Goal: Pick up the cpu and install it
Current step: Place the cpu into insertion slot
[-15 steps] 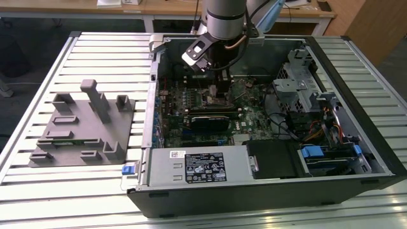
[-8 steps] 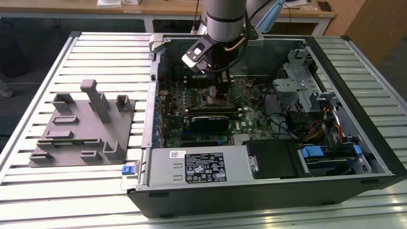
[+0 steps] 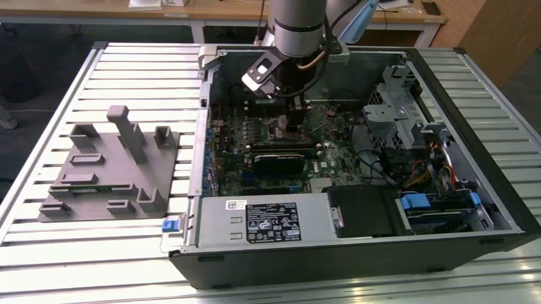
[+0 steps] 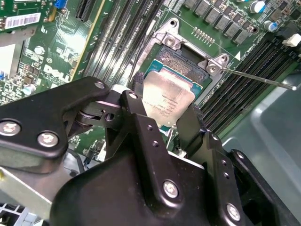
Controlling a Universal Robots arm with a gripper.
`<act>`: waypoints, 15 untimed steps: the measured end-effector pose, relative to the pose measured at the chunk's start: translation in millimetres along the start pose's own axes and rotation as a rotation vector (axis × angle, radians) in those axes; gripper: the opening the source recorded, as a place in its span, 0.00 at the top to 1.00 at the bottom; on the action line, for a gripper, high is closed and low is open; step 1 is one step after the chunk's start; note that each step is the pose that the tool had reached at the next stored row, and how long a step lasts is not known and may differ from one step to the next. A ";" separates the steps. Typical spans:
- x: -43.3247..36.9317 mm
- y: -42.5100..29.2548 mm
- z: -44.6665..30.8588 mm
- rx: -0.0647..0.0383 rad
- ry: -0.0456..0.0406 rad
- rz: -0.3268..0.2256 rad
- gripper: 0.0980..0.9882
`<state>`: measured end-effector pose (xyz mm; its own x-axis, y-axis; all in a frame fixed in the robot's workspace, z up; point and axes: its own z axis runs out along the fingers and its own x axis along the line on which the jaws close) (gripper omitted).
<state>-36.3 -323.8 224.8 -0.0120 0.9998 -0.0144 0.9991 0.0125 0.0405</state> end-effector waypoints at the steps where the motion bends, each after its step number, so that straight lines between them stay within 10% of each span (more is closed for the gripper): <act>1: 0.2 0.0 0.9 0.000 0.0002 0.000 0.51; 15: 0.6 -0.5 8.1 0.000 -0.0030 -0.002 0.51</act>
<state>-36.4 -323.3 216.7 -0.0139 0.9998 -0.0175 0.9991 0.0146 0.0401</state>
